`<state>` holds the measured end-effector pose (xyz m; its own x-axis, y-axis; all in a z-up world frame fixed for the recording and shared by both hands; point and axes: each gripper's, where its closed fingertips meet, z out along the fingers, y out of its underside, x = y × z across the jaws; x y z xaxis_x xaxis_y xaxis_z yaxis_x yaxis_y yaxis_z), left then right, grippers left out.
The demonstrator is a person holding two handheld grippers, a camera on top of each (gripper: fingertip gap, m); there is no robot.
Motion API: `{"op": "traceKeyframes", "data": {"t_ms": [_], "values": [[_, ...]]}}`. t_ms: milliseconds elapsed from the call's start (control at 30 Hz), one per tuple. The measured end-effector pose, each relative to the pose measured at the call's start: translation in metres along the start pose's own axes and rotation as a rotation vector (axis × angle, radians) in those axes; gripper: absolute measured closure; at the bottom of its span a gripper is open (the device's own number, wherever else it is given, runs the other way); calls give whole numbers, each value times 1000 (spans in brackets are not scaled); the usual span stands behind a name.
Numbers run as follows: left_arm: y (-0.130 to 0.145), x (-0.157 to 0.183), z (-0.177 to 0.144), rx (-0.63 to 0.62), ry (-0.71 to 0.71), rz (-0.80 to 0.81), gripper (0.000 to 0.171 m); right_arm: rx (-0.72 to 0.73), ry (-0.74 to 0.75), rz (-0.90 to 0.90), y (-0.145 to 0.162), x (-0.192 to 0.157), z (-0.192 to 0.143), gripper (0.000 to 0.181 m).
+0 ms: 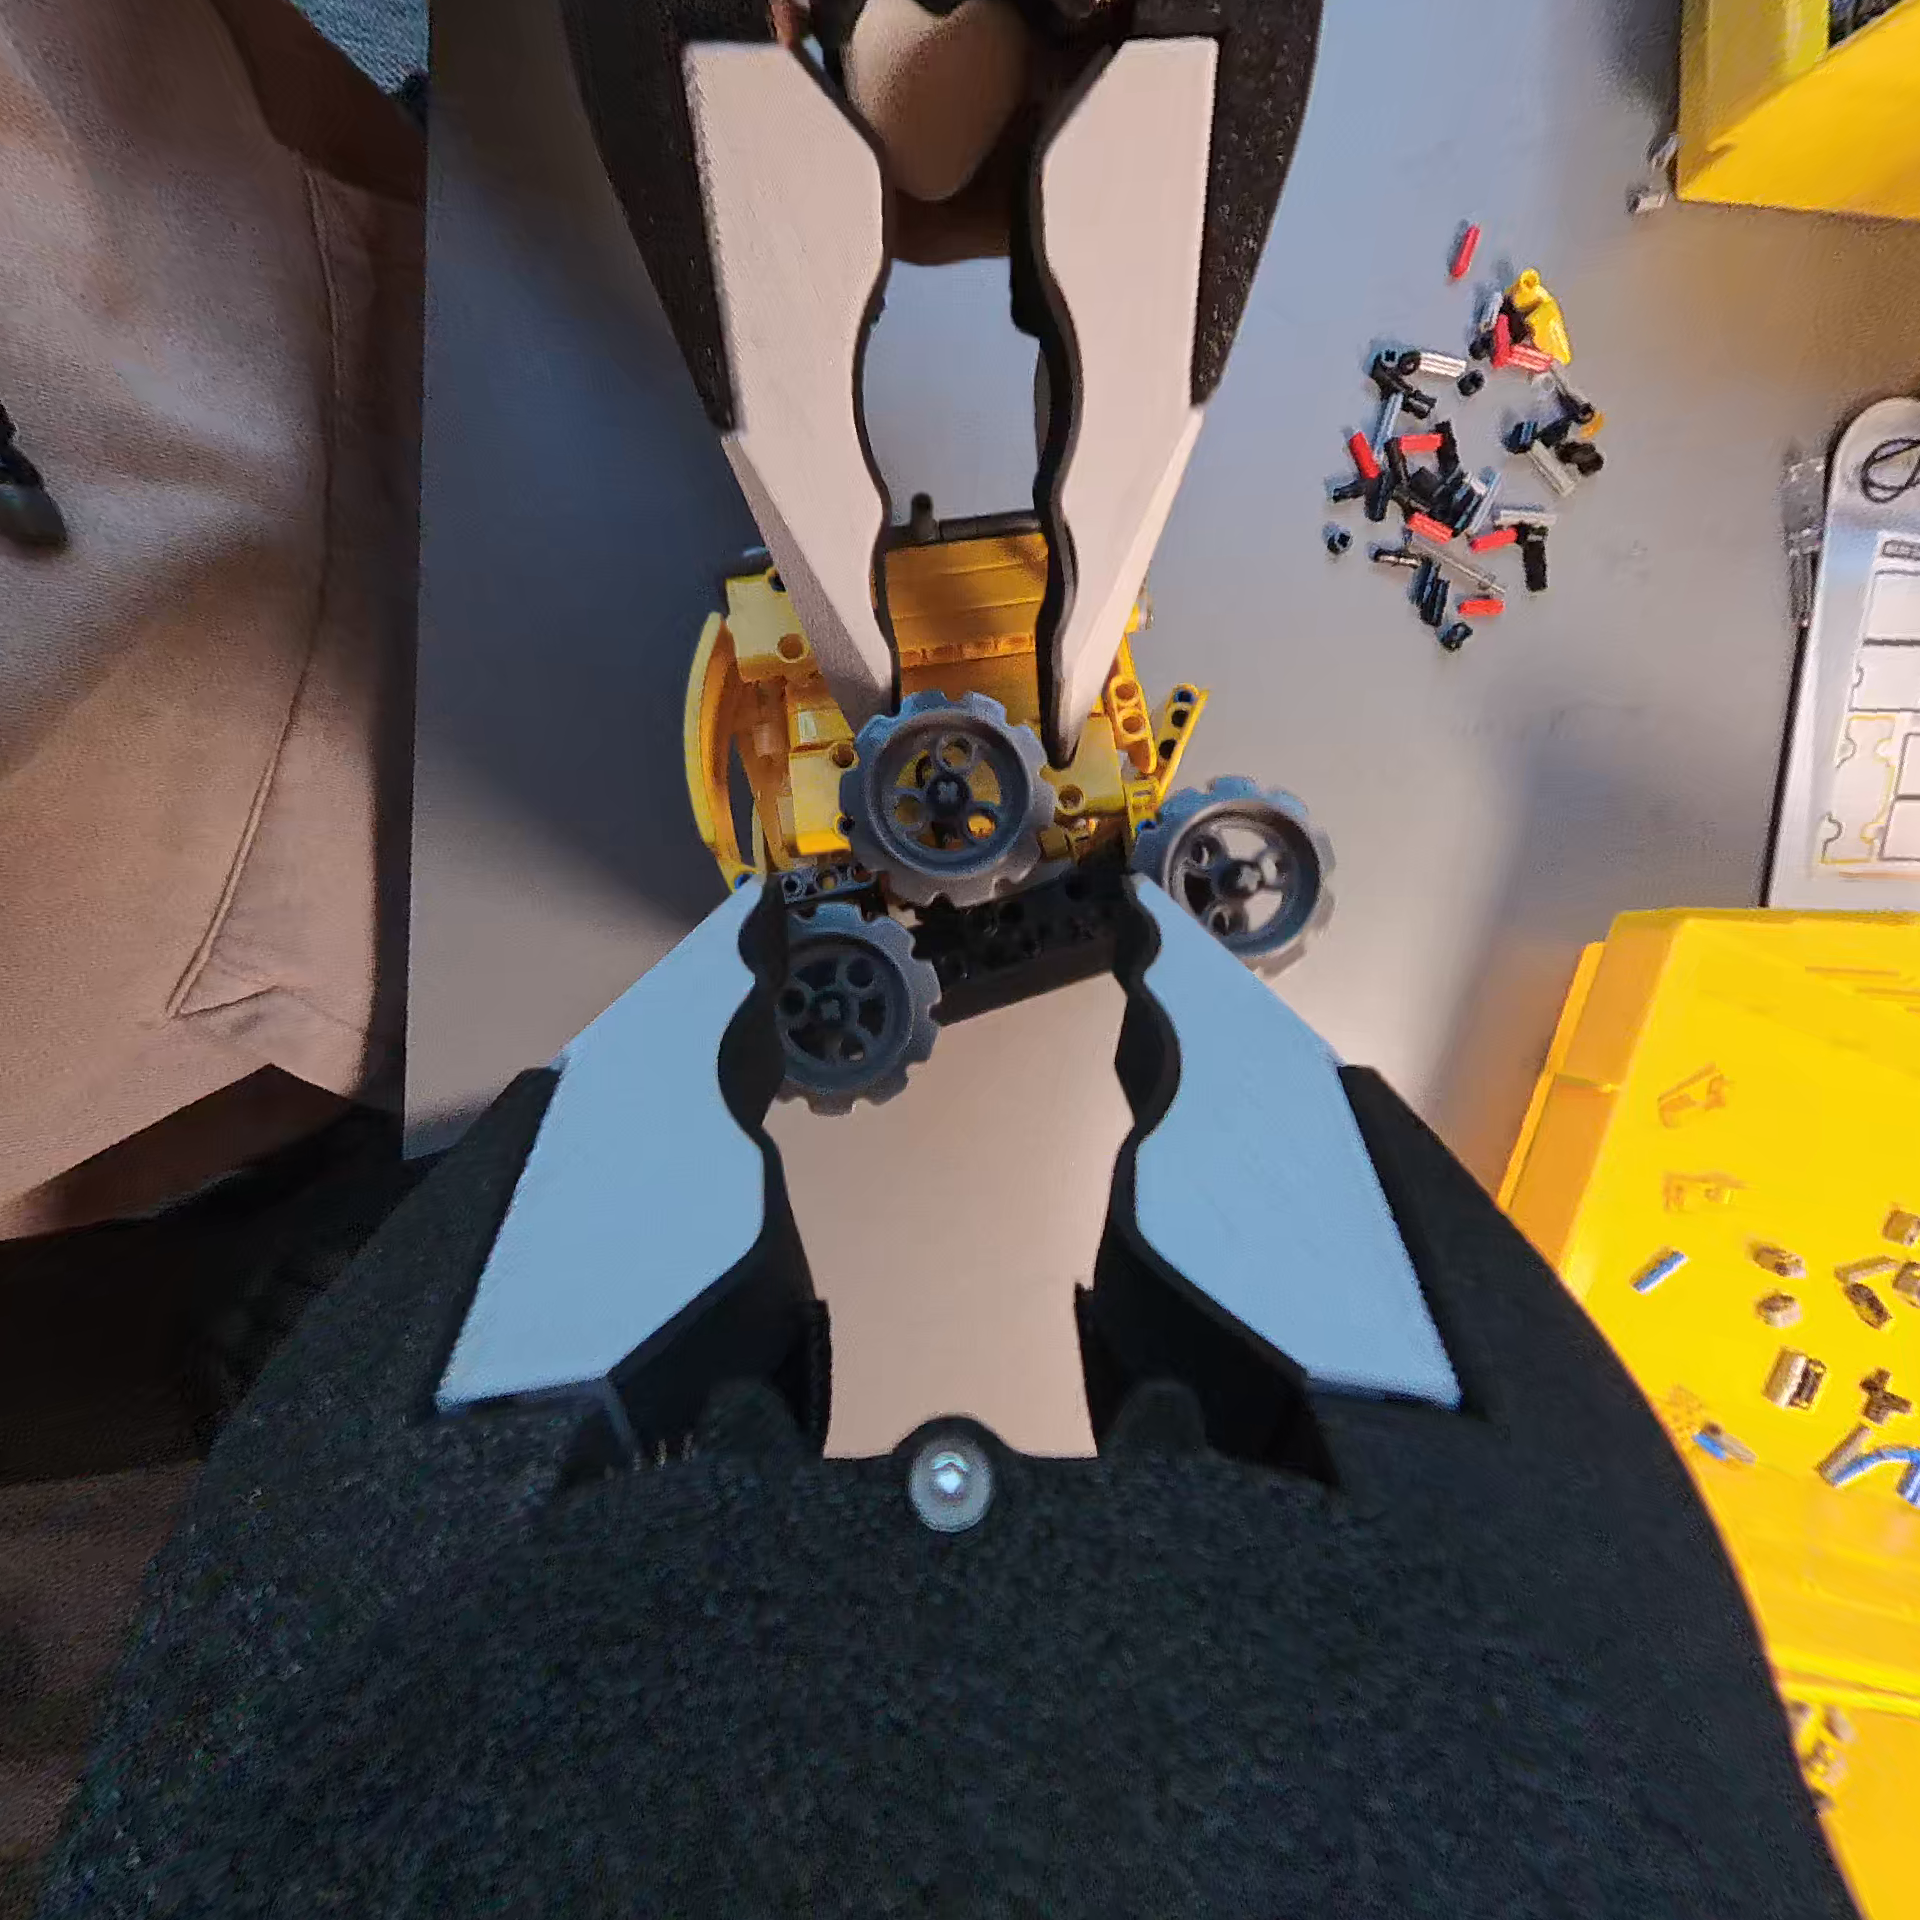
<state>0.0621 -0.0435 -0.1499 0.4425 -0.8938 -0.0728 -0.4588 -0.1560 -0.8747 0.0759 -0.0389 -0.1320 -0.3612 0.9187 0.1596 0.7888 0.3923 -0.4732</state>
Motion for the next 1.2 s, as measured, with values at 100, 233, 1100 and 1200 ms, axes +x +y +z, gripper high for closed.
{"op": "traceKeyframes", "data": {"t_ms": [100, 233, 1100, 1200], "values": [[3, 0, 3, -39, -27, 66, 143, 7, 35, -25, -9, 2, 7, 126], [-2, -5, 4, -25, -7, 35, 155, -18, 18, 20, -7, 8, 8, 144], [-13, -41, -15, 101, 49, -196, 150, 311, -228, 802, -8, 50, 1, 145], [-8, -36, -7, 44, 84, -187, 150, 271, -219, 769, -9, 42, 7, 149]]}}
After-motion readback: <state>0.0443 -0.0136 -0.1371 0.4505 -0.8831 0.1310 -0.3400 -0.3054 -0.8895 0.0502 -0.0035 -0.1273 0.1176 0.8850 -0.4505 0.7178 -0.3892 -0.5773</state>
